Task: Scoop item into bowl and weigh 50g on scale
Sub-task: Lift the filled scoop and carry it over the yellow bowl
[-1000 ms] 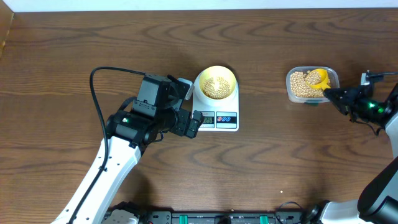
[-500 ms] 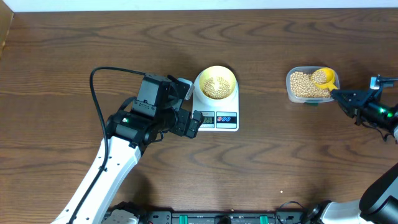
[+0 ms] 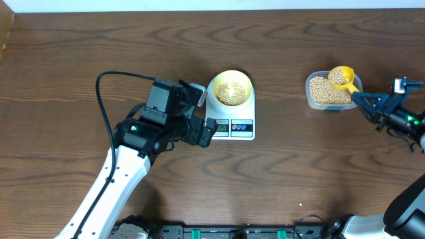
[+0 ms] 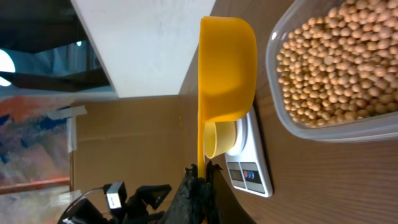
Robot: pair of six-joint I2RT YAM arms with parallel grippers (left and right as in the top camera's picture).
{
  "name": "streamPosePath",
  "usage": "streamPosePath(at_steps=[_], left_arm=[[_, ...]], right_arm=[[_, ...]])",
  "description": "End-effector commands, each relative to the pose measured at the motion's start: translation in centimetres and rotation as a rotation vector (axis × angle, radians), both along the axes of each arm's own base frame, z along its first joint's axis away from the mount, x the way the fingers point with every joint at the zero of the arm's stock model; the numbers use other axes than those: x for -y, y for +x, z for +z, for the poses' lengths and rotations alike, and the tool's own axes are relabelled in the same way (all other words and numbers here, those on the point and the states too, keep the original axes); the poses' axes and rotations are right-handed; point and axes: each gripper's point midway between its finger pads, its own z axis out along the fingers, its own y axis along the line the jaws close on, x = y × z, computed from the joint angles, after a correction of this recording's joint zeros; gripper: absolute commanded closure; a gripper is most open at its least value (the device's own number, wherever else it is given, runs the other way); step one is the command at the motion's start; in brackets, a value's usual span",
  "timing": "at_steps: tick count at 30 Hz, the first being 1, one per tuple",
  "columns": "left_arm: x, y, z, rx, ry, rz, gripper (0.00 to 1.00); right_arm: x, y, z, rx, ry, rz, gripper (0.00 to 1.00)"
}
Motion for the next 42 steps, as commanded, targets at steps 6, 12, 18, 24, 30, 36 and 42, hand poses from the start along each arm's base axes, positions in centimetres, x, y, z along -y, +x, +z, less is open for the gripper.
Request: streamPosePath(at_steps=[6,12,18,24,30,36,42], left_arm=[[-0.2,0.1,0.0,0.01,0.011,-0.003,0.02],[-0.2,0.1,0.0,0.01,0.011,-0.003,0.02],[-0.2,0.1,0.0,0.01,0.011,-0.003,0.02],[-0.2,0.1,0.0,0.01,0.011,-0.003,0.02],[-0.2,0.1,0.0,0.01,0.011,-0.003,0.02],[-0.2,0.1,0.0,0.01,0.011,-0.003,0.03],[-0.2,0.1,0.0,0.01,0.011,-0.003,0.02]], right_arm=[[-4.1,0.4,0.9,0.035,0.05,0.135,0.99],[-7.0,0.5,1.0,0.025,0.06,0.211,0.99],[-9.6,1.5,1.6,0.022,0.073,0.273,0.99],[-12.3,2.4,1.5,0.003,0.044,0.31,0.99],[-15.3,3.4,1.7,-0.004,0.016,0.331,0.99],[-18.6,4.0,1.0,0.002,-0.066,0.34,0.99],[-21.8,4.3,0.8,0.101,-0.169,0.377,0.98]])
